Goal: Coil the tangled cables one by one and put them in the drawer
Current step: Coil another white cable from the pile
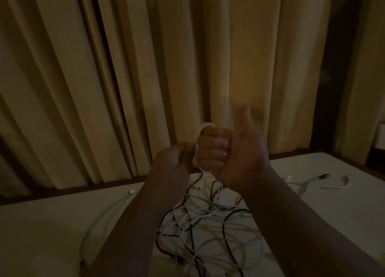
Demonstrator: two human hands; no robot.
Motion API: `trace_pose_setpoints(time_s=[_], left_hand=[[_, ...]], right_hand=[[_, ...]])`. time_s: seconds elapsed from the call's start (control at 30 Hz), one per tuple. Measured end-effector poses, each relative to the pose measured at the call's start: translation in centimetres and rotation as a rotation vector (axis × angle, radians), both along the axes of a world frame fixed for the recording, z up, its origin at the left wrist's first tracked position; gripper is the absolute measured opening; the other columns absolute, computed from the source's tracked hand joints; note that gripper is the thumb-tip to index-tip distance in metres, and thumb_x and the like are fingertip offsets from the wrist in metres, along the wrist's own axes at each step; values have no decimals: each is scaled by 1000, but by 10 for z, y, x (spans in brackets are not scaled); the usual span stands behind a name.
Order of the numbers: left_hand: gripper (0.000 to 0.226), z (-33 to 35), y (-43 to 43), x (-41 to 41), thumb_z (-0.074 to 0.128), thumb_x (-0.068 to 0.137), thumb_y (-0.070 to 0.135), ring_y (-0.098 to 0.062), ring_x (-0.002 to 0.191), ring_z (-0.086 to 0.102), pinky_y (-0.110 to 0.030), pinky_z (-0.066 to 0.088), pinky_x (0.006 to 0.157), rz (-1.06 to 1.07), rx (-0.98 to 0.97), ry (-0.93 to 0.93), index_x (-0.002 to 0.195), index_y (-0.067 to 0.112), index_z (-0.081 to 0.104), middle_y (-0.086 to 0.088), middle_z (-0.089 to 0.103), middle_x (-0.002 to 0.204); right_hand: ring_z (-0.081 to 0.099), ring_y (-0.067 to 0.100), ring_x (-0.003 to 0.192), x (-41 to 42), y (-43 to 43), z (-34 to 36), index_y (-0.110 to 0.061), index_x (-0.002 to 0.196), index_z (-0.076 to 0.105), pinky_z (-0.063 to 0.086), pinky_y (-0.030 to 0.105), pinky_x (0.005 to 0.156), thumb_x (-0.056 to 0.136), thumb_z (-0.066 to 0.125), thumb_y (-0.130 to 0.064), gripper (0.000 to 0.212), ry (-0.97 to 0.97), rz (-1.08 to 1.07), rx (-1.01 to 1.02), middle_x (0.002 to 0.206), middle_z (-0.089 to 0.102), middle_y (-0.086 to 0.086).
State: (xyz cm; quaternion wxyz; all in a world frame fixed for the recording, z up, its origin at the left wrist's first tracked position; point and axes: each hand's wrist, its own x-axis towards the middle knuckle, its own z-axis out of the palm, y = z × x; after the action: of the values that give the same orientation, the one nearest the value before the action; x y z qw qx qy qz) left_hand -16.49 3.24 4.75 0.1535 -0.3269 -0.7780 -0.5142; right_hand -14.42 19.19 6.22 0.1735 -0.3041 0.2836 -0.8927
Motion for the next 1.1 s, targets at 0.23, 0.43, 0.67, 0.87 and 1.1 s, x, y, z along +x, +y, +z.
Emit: trace_pose_setpoints(time_s=[0.23,0.43,0.67,0.87,1.1], left_hand=[[31,-2,3,5,46,105,31,-8,43,38,-24,33,45,42,-284,-38,84,23,68,5,47,54],[20,7,0,9,52,103,32,-4,44,45,-14,31,39,83,-533,-6,93,30,69,5,57,61],[21,20,-20,9,54,100,29,-7,65,60,-27,50,57,210,-555,151,89,27,71,8,65,73],[28,14,-19,0,53,99,26,-11,62,53,-23,36,51,188,-569,398,75,24,66,6,56,63],[13,4,-18,-11,64,96,18,-7,81,63,-14,47,69,112,-237,295,88,18,75,7,66,84]], right_hand=[[35,15,65,5,8,8,-15,84,46,36,30,66,87,24,-83,72,-54,-376,-248,75,34,-2],[36,17,54,-15,6,10,-12,72,49,33,32,58,100,11,-64,70,-135,-793,148,59,37,3],[41,9,60,-29,4,-17,-22,78,56,37,37,65,96,23,-70,61,75,-1082,946,63,47,-10],[46,15,83,-18,-1,-30,-28,90,52,40,24,78,105,19,-57,47,385,-1008,1350,93,47,3],[27,10,57,-9,5,-23,-17,88,48,22,27,56,100,29,-64,52,16,-216,809,68,36,-2]])
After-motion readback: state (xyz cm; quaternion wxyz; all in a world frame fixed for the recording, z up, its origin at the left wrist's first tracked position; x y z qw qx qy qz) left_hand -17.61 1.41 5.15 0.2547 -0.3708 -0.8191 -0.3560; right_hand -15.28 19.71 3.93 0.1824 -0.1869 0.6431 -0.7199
